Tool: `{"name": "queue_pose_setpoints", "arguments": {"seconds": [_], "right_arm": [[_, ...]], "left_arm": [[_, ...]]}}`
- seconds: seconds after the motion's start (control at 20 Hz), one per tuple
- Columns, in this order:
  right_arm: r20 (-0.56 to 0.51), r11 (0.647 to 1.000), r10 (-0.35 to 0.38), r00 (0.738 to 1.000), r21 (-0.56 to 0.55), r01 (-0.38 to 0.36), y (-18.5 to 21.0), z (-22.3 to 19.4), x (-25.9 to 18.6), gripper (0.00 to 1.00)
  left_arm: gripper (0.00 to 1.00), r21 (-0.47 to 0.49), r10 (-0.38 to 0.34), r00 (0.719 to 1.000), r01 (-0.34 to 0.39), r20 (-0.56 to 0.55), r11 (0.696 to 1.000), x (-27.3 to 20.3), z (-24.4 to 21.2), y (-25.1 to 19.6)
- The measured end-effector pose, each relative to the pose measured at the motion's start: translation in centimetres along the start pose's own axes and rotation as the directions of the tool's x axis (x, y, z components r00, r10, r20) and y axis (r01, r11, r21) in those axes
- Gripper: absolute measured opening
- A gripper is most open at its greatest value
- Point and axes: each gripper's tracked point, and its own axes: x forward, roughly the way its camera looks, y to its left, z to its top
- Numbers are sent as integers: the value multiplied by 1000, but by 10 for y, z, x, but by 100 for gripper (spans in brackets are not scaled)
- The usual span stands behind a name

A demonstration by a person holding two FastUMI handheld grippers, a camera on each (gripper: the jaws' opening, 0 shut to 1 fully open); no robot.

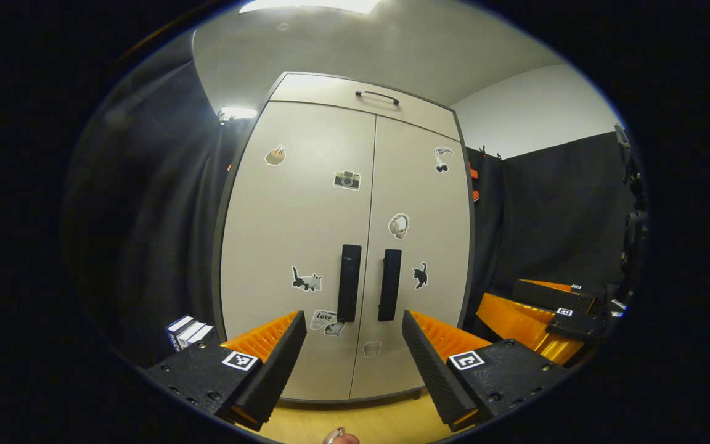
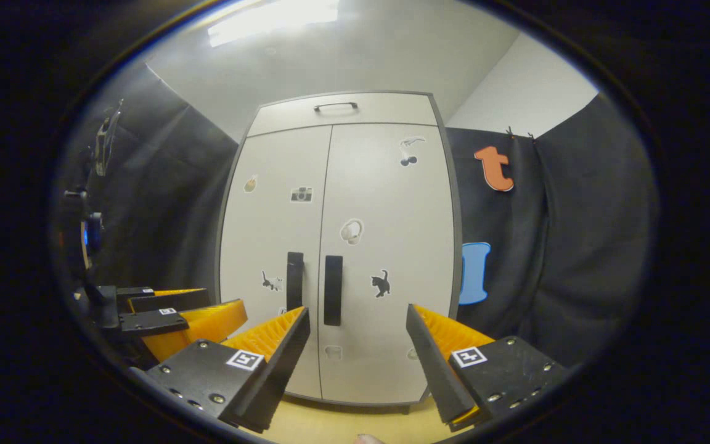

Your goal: Open the right door of the double-door shoe cabinet with the right hand, and open the left door with the left hand.

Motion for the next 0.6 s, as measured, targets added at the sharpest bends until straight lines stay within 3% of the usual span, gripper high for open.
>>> {"name": "queue_pose_setpoints", "arguments": {"seconds": [0.2, 0.6], "right_arm": [[-19, 1000, -14, 1000, -4, 14, -3, -7, 9, 93], [-38, 1000, 23, 999, -8, -23, 14, -17, 38, 93]], "left_arm": [[97, 2, -8, 1000, 8, -6, 1000, 6, -4, 1], [97, -1, -44, 999, 44, 11, 999, 16, -3, 0]]}}
